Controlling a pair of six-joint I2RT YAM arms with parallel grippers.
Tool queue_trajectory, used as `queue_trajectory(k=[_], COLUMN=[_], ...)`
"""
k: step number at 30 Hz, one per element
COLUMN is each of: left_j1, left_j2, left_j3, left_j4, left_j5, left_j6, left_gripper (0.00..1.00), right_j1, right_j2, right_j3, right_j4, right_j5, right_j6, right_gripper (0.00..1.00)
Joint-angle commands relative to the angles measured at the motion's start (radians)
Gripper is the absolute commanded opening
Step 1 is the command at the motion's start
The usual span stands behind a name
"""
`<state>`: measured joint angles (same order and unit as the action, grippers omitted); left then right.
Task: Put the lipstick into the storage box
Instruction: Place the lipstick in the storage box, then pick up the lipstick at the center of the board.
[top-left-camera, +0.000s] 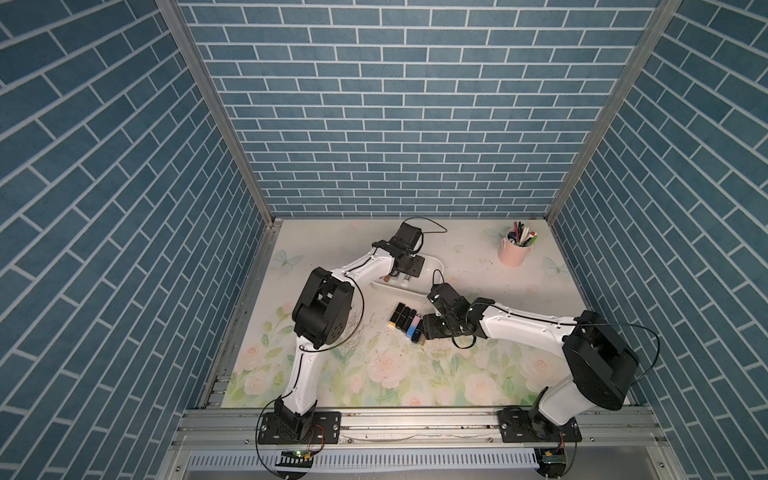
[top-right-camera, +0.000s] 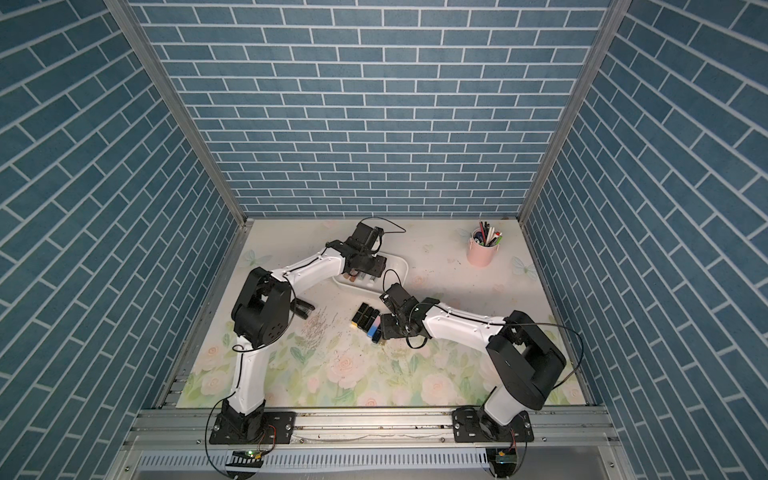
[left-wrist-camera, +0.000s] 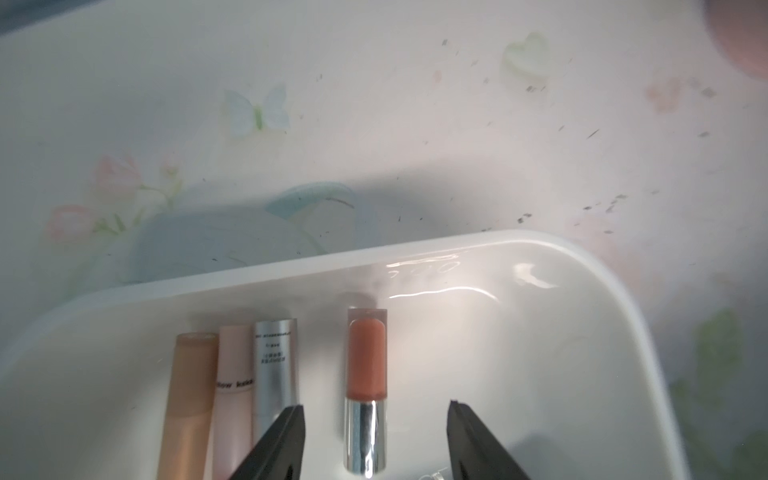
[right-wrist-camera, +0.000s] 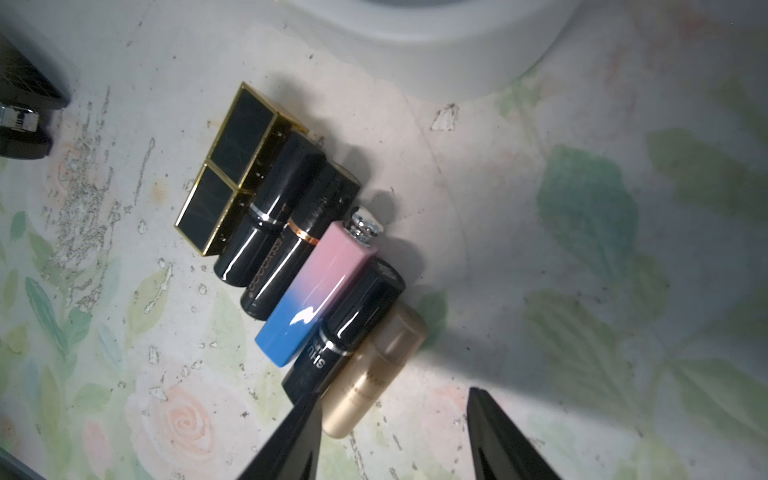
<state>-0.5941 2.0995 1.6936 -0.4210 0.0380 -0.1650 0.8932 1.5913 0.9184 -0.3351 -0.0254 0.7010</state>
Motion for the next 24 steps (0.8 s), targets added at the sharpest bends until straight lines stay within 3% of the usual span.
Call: queue_trajectory(k=[1, 11, 24], left_j1=[-0.004, -0.004, -0.004], left_j2=[-0.117, -0.352, -0.514], left_j3=[-0.043, -0.232, -0.374], left_j4=[0.035, 0.061, 0.06], left_j5=[0.047, 0.069, 0.071], left_j6=[-0.029, -0.061, -0.088], left_gripper=[0.62, 0.64, 0.67], right_j1=[0.019, 0.052, 0.058], right_j2=[0.028, 0.078, 0.117], right_j3=[0.037, 0.07, 0.082], right_j4=[-0.046, -0.093, -0.083], right_j5=[0.025, 0.058, 0.054], right_j6=[0.028, 0.025, 0.014], right_gripper=[0.58, 0.52, 0.48])
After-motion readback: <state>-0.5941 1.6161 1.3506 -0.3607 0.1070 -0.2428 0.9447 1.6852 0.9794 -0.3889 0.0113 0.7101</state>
